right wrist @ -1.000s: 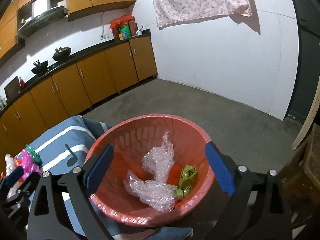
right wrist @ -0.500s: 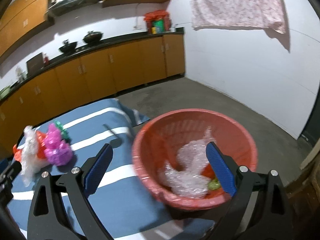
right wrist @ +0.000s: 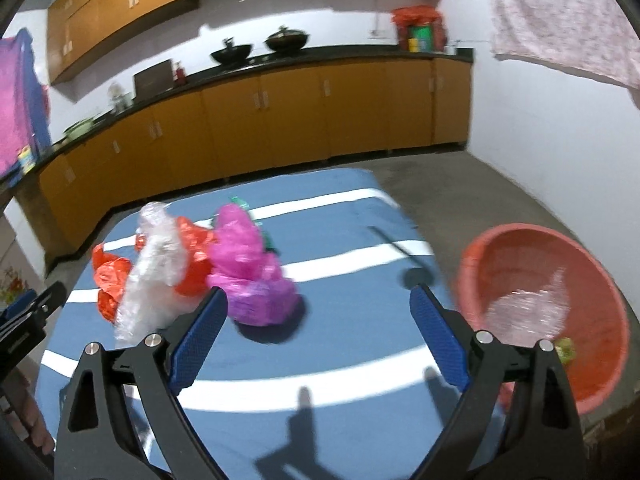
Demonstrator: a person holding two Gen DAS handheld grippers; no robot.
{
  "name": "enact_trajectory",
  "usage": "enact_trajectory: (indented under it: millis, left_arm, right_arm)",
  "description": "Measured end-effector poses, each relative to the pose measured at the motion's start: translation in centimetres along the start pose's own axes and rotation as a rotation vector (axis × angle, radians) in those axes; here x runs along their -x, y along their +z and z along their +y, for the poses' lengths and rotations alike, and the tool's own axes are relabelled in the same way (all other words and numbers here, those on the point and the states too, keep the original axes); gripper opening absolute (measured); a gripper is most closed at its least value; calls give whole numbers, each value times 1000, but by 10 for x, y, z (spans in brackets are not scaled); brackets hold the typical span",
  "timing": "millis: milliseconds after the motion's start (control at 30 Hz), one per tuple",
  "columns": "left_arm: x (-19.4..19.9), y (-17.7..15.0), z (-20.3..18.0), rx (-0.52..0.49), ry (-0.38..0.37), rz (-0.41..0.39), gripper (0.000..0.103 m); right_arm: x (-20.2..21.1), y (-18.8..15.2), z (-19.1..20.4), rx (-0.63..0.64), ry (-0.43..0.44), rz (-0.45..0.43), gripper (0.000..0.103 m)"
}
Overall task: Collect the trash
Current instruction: 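Grasp the crumpled red bag with the left tool while the right tool grasps the pink bag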
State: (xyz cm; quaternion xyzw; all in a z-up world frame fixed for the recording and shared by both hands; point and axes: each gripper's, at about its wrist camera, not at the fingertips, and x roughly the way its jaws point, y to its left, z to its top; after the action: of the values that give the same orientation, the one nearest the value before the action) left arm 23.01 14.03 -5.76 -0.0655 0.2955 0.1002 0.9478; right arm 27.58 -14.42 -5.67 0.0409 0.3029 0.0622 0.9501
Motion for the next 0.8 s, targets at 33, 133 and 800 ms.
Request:
enact_trajectory:
  millis: [33, 133, 800]
  left_arm:
    - [-5, 2, 2, 7, 1, 9, 86]
    - [-24, 10, 1, 19, -12, 38, 86]
    - [-101, 12, -18, -8, 23, 177, 77]
  right_arm:
    - [-7, 0, 4, 5, 5, 11, 90]
    - [-29, 2, 17, 7, 23, 45, 90]
    - [-85, 4, 45, 81, 47, 160, 74]
